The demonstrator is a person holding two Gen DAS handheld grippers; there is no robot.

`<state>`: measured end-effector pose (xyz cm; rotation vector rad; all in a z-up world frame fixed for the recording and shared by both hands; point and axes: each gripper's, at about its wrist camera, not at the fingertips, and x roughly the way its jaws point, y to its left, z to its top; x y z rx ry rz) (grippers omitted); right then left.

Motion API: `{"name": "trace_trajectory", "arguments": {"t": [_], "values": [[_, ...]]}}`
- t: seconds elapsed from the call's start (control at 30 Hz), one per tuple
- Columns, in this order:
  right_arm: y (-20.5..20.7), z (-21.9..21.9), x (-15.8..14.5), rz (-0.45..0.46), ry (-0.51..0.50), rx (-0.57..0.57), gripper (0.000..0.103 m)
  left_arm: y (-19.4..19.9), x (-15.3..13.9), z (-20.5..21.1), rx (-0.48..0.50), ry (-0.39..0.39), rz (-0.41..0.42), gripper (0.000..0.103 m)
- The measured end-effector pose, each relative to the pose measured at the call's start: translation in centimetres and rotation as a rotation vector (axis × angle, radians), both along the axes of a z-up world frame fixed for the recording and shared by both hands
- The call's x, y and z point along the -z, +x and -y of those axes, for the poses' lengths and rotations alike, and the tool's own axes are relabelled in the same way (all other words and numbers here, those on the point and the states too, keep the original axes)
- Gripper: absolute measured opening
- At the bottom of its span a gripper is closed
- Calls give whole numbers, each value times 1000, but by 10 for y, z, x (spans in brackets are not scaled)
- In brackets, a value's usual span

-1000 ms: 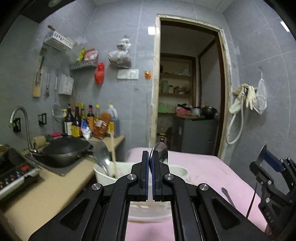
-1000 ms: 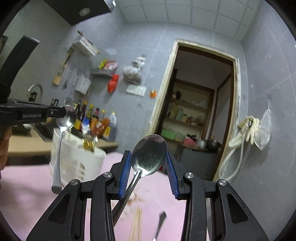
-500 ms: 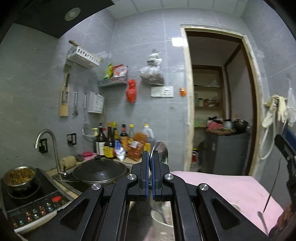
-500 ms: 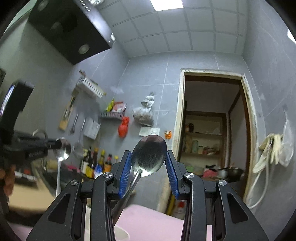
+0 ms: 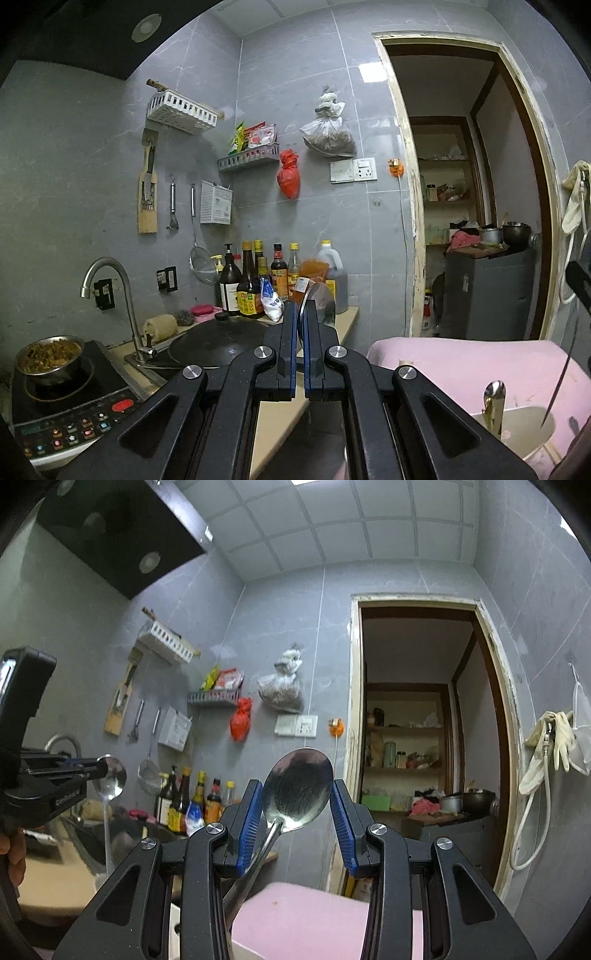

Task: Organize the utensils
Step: 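Lift both silver spoons with both tools and carry them over the caddy, then open both tools to drop the spoons into the caddy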

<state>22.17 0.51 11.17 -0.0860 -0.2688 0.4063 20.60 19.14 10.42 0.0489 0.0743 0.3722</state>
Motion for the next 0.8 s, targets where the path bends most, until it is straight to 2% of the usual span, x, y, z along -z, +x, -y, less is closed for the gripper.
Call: {"name": "trace_trajectory", "arguments": {"t": [0.3, 0.57, 0.8], "values": [[5, -19, 24, -61, -130, -4, 35, 7, 30, 21, 23, 79, 0, 1], [7, -25, 36, -146, -202, -30, 35, 9, 44, 21, 109, 11, -48, 2], [7, -30, 44, -211, -239, -61, 36, 6, 46, 11, 235, -129, -100, 4]]}}
